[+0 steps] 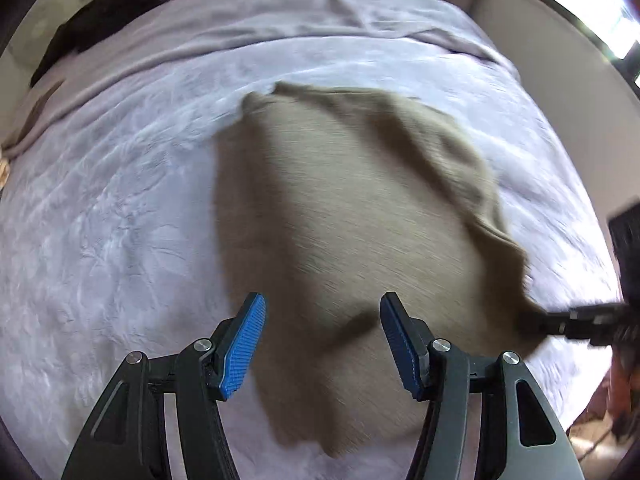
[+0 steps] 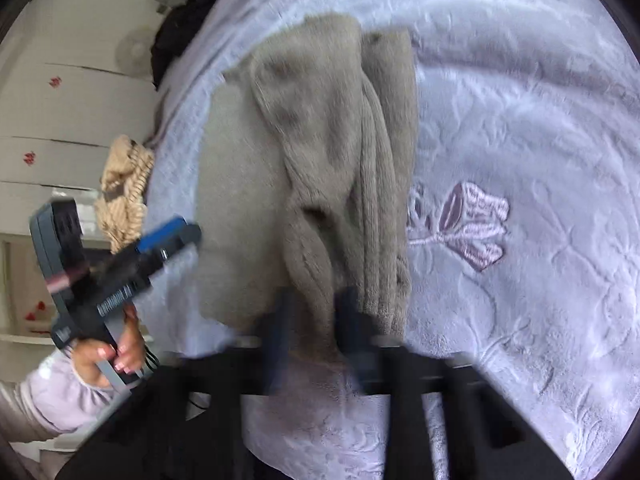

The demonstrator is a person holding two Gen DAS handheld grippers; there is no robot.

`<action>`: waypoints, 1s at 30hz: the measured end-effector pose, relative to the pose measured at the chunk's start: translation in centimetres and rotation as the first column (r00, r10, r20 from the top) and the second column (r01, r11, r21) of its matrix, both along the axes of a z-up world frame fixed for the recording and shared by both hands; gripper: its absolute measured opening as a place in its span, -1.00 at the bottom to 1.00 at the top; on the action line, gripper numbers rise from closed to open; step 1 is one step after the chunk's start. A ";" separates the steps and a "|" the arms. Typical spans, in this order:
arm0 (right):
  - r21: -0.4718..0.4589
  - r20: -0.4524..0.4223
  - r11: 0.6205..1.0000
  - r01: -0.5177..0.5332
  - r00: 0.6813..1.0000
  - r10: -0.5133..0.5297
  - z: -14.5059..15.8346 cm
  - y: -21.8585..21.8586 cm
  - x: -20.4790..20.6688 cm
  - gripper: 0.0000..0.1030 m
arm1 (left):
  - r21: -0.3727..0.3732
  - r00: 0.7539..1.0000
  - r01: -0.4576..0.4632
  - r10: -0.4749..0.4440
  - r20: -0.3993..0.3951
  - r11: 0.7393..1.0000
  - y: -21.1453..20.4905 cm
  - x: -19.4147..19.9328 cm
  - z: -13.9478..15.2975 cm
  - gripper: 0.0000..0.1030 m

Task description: Fold small clothes

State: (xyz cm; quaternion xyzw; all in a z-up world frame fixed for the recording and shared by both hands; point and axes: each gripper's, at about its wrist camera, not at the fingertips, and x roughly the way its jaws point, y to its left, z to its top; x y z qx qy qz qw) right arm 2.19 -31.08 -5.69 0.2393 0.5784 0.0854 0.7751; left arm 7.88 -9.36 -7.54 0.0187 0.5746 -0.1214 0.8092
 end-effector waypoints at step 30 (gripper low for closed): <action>0.192 0.061 0.964 0.184 0.978 -0.199 -1.4 -5.5 8.3 -0.70 | 0.002 0.993 0.061 -0.060 -0.100 0.998 -3.0 -2.4 -4.4 0.40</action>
